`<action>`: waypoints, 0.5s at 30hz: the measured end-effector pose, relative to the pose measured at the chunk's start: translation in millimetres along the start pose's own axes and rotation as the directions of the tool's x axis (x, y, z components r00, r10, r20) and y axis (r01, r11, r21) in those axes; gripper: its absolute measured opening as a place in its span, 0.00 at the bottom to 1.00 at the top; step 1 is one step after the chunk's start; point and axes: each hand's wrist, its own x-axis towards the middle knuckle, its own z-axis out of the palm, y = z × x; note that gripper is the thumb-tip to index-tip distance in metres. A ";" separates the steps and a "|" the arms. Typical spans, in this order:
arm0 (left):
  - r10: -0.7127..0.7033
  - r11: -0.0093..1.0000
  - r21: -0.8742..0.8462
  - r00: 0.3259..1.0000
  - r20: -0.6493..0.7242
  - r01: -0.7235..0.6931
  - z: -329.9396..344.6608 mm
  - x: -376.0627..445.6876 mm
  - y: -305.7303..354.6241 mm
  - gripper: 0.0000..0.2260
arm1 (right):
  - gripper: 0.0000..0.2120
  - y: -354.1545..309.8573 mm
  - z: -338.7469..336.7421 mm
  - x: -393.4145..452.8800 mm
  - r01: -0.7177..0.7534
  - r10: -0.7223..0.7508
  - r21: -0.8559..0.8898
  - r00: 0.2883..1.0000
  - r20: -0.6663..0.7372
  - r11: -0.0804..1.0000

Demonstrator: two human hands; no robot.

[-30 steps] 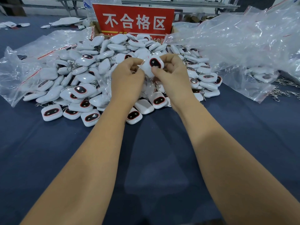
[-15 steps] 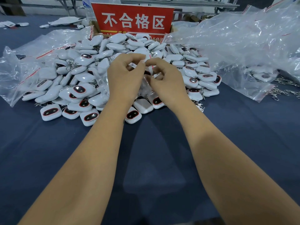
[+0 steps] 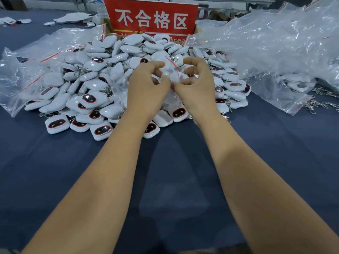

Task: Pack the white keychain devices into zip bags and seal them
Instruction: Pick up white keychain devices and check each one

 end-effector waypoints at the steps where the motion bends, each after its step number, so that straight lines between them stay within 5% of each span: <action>1: 0.012 1.000 0.001 1.000 0.002 -0.012 -0.2 -0.4 -0.4 0.13 | 0.20 1.2 -0.5 0.3 -0.001 0.001 -0.047 1.000 -0.001 0.999; 8: -0.034 0.998 -0.059 0.999 -0.037 0.032 -6.5 -5.8 8.2 0.12 | 0.06 -3.8 -2.6 -2.7 0.047 0.002 -0.362 0.991 0.134 0.931; 12: -0.191 0.981 0.008 0.959 0.208 0.193 -23.4 10.6 23.3 0.08 | 0.10 -25.2 -1.8 2.3 -0.112 0.144 -0.264 0.984 0.106 0.958; 15: -0.310 0.948 0.029 0.898 0.312 0.317 -49.9 38.4 39.4 0.07 | 0.10 -54.6 0.5 16.3 -0.095 0.139 -0.262 0.978 0.154 0.960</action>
